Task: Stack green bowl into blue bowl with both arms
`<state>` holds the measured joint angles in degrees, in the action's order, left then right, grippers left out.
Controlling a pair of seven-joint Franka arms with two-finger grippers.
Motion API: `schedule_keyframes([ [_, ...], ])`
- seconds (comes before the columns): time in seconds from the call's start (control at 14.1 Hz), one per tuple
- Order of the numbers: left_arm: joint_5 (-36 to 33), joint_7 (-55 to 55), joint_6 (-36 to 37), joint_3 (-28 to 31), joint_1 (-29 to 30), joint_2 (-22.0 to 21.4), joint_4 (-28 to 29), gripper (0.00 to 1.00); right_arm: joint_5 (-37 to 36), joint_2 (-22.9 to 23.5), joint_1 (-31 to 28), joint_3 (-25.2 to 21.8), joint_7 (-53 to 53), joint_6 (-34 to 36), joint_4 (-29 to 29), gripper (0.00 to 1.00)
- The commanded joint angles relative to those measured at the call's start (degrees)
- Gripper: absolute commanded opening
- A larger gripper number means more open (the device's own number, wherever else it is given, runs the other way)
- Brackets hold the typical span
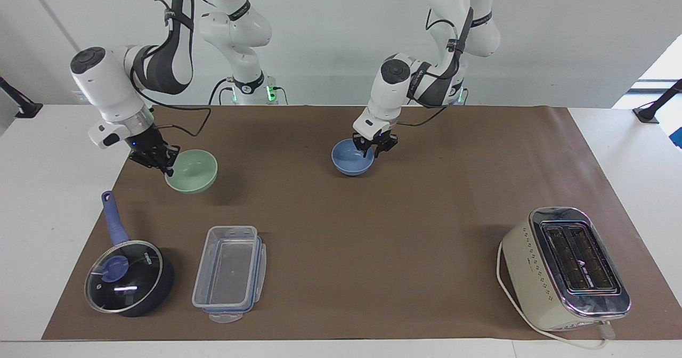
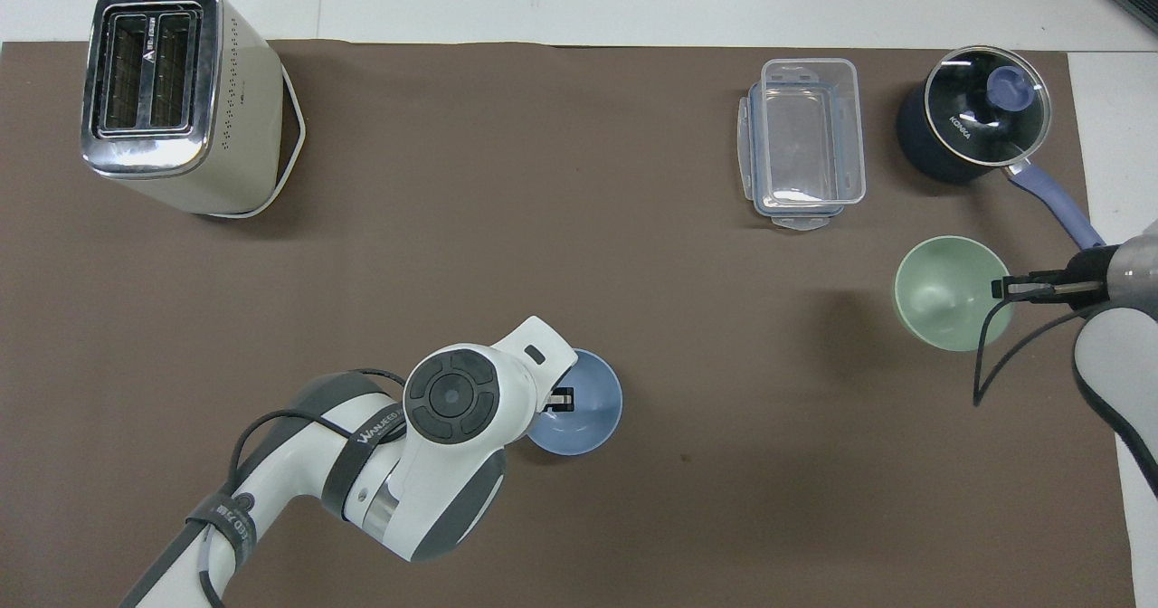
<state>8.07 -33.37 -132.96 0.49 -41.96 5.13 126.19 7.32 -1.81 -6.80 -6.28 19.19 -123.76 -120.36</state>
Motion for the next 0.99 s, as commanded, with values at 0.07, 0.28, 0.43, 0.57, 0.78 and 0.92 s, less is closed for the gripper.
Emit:
schedule_keyframes([
  [0.07,-0.2,4.9,1.1,1.3,1.2,-2.1,-0.5,1.0,2.7,-2.1,0.8,0.6,3.1,7.1,5.8,0.0],
  [0.28,-4.0,10.5,2.3,1.3,6.2,-5.3,-0.7,1.0,2.7,-2.0,4.9,0.6,2.4,10.7,9.6,0.0],
  [0.43,-7.2,13.8,3.8,1.3,9.5,-7.3,-1.3,1.0,2.6,-2.0,8.3,0.6,-1.1,11.2,9.9,0.0],
  [0.57,-7.3,19.8,8.7,1.3,13.7,-10.4,-3.0,1.0,1.7,-2.0,13.5,0.6,-6.7,10.6,9.9,0.0],
  [0.78,-7.6,30.5,21.2,1.3,21.5,-11.5,-12.7,1.0,1.2,-2.2,19.4,0.6,-14.2,10.8,9.7,0.0],
  [0.92,-7.6,35.5,27.3,1.3,25.6,-10.8,-19.3,1.0,0.9,-2.3,22.8,0.7,-16.5,10.6,8.9,0.0],
])
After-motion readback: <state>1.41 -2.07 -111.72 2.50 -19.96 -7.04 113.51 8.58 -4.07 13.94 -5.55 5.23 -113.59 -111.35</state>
